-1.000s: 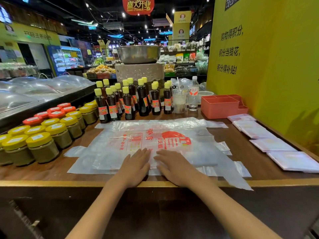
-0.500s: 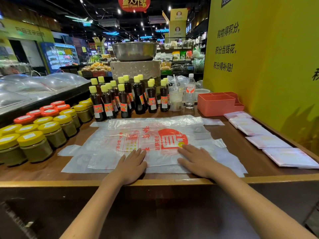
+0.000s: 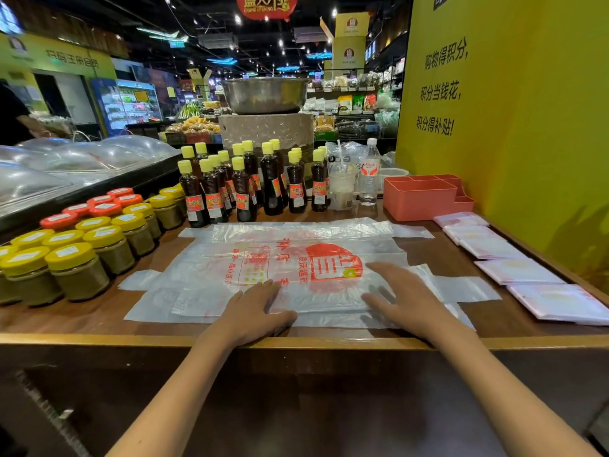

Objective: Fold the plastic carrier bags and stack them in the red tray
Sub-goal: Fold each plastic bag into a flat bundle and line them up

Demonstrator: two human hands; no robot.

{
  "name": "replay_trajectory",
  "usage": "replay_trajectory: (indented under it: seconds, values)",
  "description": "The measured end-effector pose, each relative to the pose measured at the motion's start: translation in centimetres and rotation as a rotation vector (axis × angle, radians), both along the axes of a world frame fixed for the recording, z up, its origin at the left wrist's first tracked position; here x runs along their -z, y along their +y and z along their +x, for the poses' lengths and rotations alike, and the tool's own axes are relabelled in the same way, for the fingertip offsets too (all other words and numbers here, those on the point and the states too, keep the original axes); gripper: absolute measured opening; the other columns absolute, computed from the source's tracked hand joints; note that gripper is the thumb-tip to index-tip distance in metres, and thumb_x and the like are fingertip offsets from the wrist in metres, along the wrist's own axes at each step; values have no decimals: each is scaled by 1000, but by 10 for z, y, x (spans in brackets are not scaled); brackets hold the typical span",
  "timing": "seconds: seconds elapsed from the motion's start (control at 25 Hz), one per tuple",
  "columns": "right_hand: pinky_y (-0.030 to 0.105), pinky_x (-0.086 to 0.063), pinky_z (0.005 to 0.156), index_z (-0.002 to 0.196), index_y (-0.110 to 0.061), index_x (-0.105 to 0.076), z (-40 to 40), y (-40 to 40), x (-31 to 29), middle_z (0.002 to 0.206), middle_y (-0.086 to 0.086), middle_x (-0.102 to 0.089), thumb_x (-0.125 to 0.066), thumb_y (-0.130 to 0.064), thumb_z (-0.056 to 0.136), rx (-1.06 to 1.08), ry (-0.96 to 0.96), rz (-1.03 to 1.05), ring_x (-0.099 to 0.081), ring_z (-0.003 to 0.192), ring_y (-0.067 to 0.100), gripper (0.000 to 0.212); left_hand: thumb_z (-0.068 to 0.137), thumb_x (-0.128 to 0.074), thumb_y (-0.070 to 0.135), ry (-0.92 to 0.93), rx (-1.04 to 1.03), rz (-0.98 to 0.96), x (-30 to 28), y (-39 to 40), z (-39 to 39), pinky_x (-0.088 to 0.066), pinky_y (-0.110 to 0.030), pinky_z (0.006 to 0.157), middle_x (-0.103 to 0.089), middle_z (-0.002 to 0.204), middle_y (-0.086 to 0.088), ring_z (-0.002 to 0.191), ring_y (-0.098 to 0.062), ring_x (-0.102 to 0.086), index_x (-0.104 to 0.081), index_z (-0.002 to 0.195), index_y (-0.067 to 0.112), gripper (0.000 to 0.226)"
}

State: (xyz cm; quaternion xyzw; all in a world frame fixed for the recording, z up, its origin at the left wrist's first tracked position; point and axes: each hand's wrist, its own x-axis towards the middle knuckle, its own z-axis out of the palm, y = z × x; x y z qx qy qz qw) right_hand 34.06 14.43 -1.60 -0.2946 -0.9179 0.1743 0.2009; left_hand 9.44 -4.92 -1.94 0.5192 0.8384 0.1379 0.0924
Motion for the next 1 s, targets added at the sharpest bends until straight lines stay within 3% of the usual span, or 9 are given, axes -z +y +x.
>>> replay_trajectory:
  seconds: [0.08,0.16,0.28,0.4,0.52,0.76,0.88,1.0]
  values:
    - [38,-32,117,150,-38,-39,2,-5,-3,158,-14,-37,-64,-57,89,-83,-73,-156,-37,142,12,68,78,-46,79,43,-10,45,-4,-4,4,-9,-46,123,-28,162,7,149,-17,-24,-29,155,31,92]
    - [38,-29,119,149,-38,-42,2,-2,-2,160,-16,-31,-63,-59,89,-82,-182,-151,-33,145,11,67,76,-43,80,84,27,56,-5,-7,7,-4,-47,123,-30,161,10,149,-16,-22,-33,153,35,89]
    - [36,-30,119,148,-37,-45,1,0,-2,160,-17,-32,-58,-59,92,-103,-181,-131,-33,145,10,61,91,-54,65,15,112,107,-6,-9,9,-19,-40,121,-32,159,13,147,-13,-27,-41,148,39,64]
    - [31,-34,113,140,-37,-54,2,-3,-1,153,-17,-43,-52,-58,96,-84,-137,-73,-42,138,9,49,96,-56,52,-42,107,151,-8,-13,15,-32,-33,114,-42,154,14,139,-10,-40,-50,142,39,48]
    - [27,-44,102,130,-33,-63,2,-8,-6,134,-16,-61,-45,-60,97,-68,-79,-24,-56,124,10,46,101,-53,42,20,96,187,-10,-15,20,-36,-29,110,-49,149,11,134,-9,-46,-54,139,35,39]
    - [29,-38,109,143,-36,-53,3,-16,-15,146,-16,-52,-55,-54,97,-181,-205,189,-47,134,7,49,108,-38,31,168,130,193,-16,-16,30,-36,-29,110,-52,147,4,135,-16,-47,-49,144,31,38]
    - [27,-46,98,128,-33,-65,2,-16,-16,131,-12,-64,-46,-41,104,-173,-206,245,-57,120,10,32,108,-35,32,217,118,200,-18,-18,29,-38,-28,110,-52,147,3,135,-17,-48,-47,146,30,40]
    - [27,-48,92,120,-32,-68,8,-14,-16,120,-10,-69,-43,-39,105,-74,-150,243,-61,110,11,30,108,-37,32,224,91,214,-18,-26,22,-43,-27,102,-60,135,5,124,-15,-55,-55,135,30,33]
